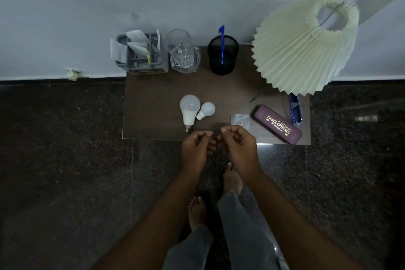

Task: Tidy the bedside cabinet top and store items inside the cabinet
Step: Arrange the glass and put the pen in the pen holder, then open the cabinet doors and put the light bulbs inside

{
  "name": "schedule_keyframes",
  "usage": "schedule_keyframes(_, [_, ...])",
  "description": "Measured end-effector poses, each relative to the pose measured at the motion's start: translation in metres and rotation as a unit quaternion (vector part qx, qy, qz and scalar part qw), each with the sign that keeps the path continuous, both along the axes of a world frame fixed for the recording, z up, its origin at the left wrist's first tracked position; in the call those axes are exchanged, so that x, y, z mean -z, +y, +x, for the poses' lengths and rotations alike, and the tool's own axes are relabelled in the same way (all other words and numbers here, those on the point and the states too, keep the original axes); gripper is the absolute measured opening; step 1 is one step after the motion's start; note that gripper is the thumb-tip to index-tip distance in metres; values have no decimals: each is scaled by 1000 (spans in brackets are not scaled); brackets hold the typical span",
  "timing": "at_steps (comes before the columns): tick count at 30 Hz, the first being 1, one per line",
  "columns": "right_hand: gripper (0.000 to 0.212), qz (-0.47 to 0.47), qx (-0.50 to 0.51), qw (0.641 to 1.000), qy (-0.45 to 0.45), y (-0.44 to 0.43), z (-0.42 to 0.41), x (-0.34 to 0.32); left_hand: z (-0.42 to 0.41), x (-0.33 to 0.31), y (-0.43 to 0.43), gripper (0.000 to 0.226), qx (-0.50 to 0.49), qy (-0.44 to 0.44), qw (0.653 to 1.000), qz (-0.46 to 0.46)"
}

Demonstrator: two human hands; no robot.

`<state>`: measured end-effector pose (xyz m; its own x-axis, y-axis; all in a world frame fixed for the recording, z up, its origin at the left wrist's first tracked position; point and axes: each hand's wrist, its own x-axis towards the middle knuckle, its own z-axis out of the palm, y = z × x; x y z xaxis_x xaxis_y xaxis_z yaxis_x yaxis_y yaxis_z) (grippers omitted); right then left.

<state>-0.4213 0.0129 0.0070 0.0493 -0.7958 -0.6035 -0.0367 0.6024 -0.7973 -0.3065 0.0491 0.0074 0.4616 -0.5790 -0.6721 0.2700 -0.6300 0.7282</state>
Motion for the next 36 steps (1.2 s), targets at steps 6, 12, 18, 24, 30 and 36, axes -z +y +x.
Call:
schedule_keyframes(6, [8,19,-6,999,34,36,-5,24,1,40,43,15,-7,11,999,52])
schedule_keyframes(12, [9,55,-1,998,43,69,3,45,15,66,72,12,-9,18,997,72])
schedule_keyframes(18, [7,47,-4,995,90,78,8,53,31,80,75,11,-4,25,998,51])
schedule_keyframes(24, [48,32,-10,990,136,68,-11,112,28,107,63,12,4,9,999,34])
schedule_keyframes(30, [18,15,-22,993,119,55,-4,133,18,140,48,23,8,-3,999,31])
schedule_keyframes(36, [31,-32,-50,996,73,57,-2,154,19,168,51,32,52,-54,996,-45])
